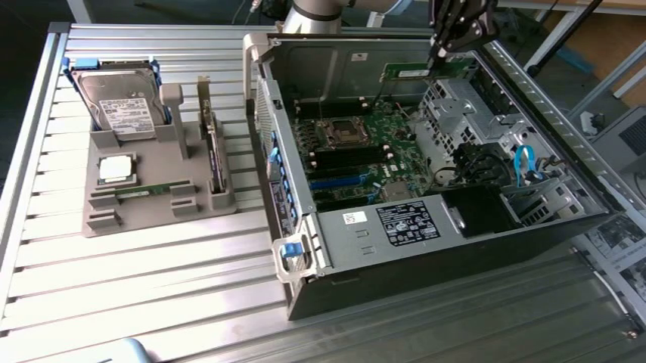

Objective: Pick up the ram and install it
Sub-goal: 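Insert the ram into the slot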

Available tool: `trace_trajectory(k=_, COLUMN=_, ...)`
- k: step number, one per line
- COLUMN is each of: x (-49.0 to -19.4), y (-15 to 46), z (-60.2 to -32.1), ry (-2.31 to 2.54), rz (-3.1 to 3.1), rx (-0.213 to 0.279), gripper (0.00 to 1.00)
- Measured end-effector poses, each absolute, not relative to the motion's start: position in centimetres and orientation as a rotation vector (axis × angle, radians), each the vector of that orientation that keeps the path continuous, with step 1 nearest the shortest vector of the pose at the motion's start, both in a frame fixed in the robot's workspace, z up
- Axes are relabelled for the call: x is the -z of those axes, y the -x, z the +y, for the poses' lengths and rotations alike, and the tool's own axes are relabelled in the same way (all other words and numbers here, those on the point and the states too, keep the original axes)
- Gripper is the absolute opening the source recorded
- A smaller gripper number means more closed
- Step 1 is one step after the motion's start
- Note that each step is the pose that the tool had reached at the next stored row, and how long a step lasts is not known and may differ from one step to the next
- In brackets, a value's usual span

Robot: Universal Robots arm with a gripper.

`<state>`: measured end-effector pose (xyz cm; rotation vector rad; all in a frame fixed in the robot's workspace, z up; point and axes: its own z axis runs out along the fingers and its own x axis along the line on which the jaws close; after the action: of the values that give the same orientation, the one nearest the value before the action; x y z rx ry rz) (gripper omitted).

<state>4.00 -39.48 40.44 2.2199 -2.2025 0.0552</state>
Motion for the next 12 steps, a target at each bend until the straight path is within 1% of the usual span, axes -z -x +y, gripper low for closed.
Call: trace_trajectory(k=12, x=-40.13, y=-3.89, z=-39.43, ry=-2.220, rz=-2.202, rx=-0.056, gripper=0.12)
